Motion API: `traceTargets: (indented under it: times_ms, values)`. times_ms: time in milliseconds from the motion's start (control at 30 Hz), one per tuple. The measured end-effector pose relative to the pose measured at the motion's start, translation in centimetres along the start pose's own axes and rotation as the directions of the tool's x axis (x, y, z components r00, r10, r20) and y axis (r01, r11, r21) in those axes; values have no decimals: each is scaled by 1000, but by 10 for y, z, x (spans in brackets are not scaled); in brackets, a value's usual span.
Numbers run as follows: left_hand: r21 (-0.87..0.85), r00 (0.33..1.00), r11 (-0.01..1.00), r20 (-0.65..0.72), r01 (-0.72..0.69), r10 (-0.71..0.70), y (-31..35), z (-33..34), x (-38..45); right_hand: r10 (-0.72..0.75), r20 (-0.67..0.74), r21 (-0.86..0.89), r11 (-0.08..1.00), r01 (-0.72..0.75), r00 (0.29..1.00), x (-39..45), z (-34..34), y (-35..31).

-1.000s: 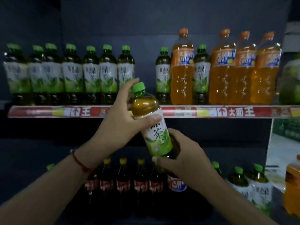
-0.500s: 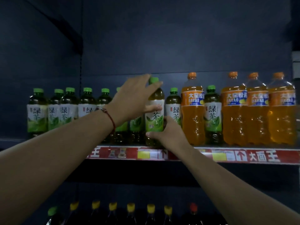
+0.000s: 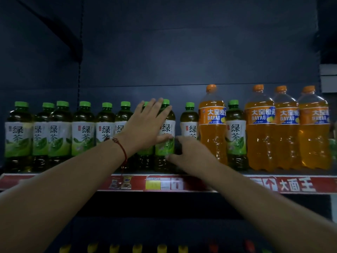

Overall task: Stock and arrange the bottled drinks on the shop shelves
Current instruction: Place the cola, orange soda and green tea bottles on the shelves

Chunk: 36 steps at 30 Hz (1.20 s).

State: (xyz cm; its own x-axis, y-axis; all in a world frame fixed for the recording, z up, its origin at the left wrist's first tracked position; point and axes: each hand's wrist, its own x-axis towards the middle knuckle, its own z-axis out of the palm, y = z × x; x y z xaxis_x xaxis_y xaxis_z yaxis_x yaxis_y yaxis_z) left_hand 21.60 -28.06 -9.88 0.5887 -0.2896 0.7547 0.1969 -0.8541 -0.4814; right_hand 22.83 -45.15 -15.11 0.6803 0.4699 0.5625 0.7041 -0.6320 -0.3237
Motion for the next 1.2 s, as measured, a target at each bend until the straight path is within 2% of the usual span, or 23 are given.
traceTargets:
  times_ms: [100,233,333,467,600,767,967,1033,1100,1167,1200]
  values:
    - [3,1000,1000,-13,11,-10,10,0,-3,-150,-127,-349,932,97,981,-10,-51,-1]
    - [39,998,999,-56,-20,22,36,-5,1,-267,-241,-548,831,96,933,12,-112,7]
    - [10,1000,1000,-16,-6,6,58,-10,23,-252,-265,-596,801,48,931,43,-143,13]
    - [19,999,1000,48,-9,8,72,-11,51,-73,-241,-429,903,-39,968,78,-158,20]
    - [12,994,999,101,39,-40,77,-2,57,86,-111,-335,935,-118,990,89,-156,27]
    - [49,995,999,101,-9,4,75,5,48,74,-151,-179,979,-101,986,84,-146,36]
    - [13,992,1000,126,11,-13,82,-3,46,-35,-215,-65,998,21,976,61,-147,42]
    - [-69,995,998,97,12,-6,84,-3,41,-53,-253,-35,998,46,966,50,-149,43]
    - [-233,997,973,69,-3,20,88,-3,33,-66,-309,-29,998,60,949,39,-151,45]
    - [-467,994,884,103,7,46,95,-6,25,-69,-369,2,997,75,927,25,-151,46]
    - [-598,988,800,147,46,52,102,-10,22,-66,-397,34,996,87,915,17,-150,47]
